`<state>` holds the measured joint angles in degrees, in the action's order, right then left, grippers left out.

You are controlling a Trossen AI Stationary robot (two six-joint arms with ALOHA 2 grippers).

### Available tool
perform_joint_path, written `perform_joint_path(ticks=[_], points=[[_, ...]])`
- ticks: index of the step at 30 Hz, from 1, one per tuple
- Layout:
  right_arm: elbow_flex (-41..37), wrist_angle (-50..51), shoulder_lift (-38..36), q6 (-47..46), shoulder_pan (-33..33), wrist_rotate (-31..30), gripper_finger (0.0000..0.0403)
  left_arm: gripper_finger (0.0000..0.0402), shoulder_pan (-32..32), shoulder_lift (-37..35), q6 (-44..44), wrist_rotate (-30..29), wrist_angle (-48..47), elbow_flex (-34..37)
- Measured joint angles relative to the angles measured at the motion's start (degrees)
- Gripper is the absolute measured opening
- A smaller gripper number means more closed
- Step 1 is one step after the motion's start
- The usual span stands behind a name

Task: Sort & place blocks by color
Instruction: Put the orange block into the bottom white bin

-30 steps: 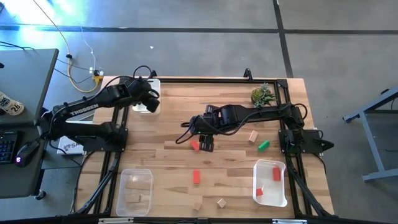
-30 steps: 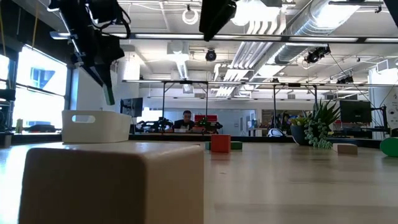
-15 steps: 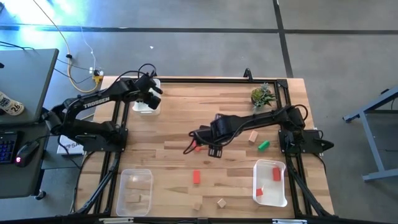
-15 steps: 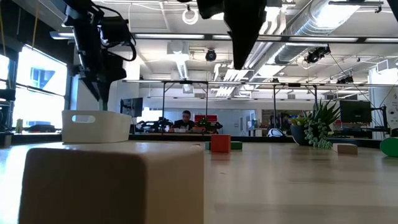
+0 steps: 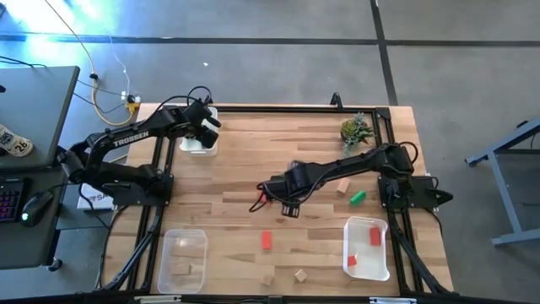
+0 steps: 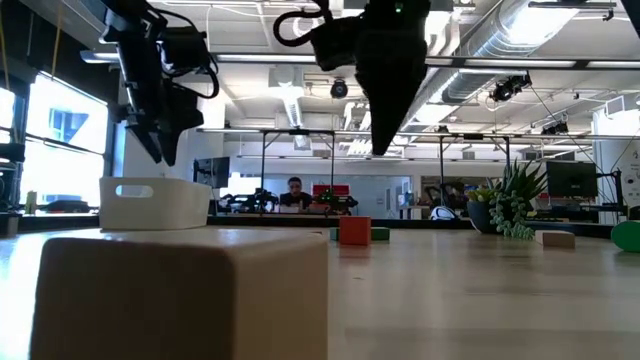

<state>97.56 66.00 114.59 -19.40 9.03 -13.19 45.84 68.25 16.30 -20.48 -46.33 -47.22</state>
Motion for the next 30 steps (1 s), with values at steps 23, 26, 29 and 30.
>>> perform_joint_path(ticks=[23,26,29,30], points=[[-9.6,-18.8,0.1,5.7,-6.7,5.7,0.0243,0.0163,-1.5,-13.0,-1.6,23.9,0.3,0.0],[-12.2,-20.9,0.1,5.3,-7.0,5.2,0.0243,0.0163,-3.6,-15.5,-1.0,25.4,0.3,0.0],[-13.3,-22.9,0.1,5.4,-7.2,5.8,0.0243,0.0163,-6.0,-17.0,-0.8,25.4,0.3,0.0],[-13.7,-23.6,0.1,5.4,-7.3,6.3,0.0243,0.0163,-6.7,-17.3,-0.8,25.3,0.3,0.0]])
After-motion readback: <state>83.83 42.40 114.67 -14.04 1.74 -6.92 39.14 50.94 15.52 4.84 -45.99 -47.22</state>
